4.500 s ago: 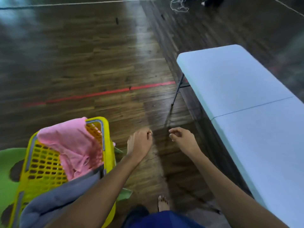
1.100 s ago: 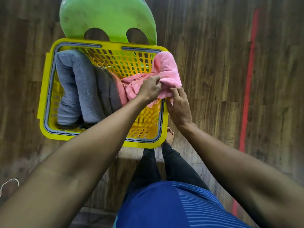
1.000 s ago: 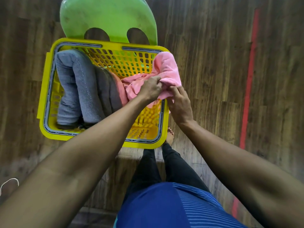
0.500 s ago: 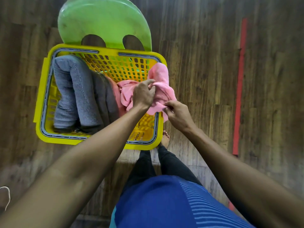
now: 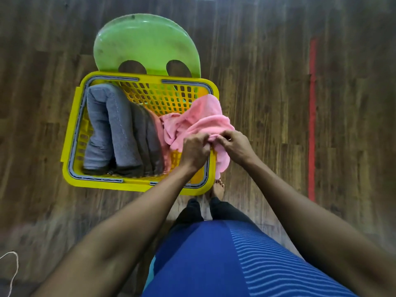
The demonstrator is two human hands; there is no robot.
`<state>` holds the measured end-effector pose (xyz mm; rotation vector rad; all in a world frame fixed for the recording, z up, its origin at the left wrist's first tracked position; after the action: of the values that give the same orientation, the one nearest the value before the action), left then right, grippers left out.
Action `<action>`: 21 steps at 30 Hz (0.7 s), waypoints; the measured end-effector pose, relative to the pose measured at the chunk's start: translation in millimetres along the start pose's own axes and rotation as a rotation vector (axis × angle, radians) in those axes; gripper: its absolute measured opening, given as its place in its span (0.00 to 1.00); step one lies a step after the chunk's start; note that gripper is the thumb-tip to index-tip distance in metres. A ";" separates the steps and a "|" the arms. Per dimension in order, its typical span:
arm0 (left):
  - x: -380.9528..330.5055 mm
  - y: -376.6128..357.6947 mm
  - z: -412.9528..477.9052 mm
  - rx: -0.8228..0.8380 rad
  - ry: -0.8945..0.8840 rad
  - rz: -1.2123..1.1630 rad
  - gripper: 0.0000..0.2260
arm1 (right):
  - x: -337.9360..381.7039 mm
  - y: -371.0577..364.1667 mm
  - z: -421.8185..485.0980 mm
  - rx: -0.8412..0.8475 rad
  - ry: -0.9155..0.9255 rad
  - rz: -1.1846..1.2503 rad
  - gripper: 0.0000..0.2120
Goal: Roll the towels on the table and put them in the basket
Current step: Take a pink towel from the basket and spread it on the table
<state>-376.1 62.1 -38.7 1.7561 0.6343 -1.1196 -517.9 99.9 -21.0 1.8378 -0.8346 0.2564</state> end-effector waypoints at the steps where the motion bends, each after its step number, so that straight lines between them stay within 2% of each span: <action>1: 0.2 3.1 3.4 0.017 0.044 -0.013 0.08 | 0.8 1.6 0.8 -0.050 -0.010 0.016 0.09; 4: 1.3 13.5 13.2 0.088 0.135 -0.083 0.11 | 2.8 1.0 -4.5 -0.058 -0.001 0.124 0.08; 6: -1.8 19.9 17.2 0.136 0.162 -0.086 0.12 | 3.7 -6.0 -13.3 0.041 0.039 0.180 0.13; 8: -4.8 21.9 20.4 0.182 0.168 -0.079 0.11 | -1.4 -13.4 -15.8 0.064 0.014 0.218 0.18; 13: -5.4 21.8 21.7 0.212 0.170 -0.068 0.06 | -13.6 -14.7 -7.4 -0.076 -0.055 0.179 0.05; 16: -1.0 19.5 15.7 0.200 0.137 0.053 0.07 | -21.8 -6.7 -8.5 -0.135 -0.042 0.159 0.05; 18: -1.8 11.7 5.6 0.233 0.109 0.100 0.08 | -30.6 -2.6 -8.2 -0.138 -0.025 0.097 0.08; 21: -1.4 3.0 -5.1 0.277 0.093 0.102 0.13 | -38.0 -2.9 -6.3 0.005 -0.019 -0.091 0.11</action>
<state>-372.3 65.4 -35.4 2.0627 0.4544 -1.1005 -542.6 122.1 -40.7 1.8801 -0.7609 0.1837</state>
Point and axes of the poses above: each hand's wrist, its own z-axis towards the middle knuckle, its own y-axis out of the back of the hand, x = y × z, the point moved 3 cm from there along z, towards the middle knuckle, and after that the axes turned 15 degrees about -z, right-handed, at the moved point
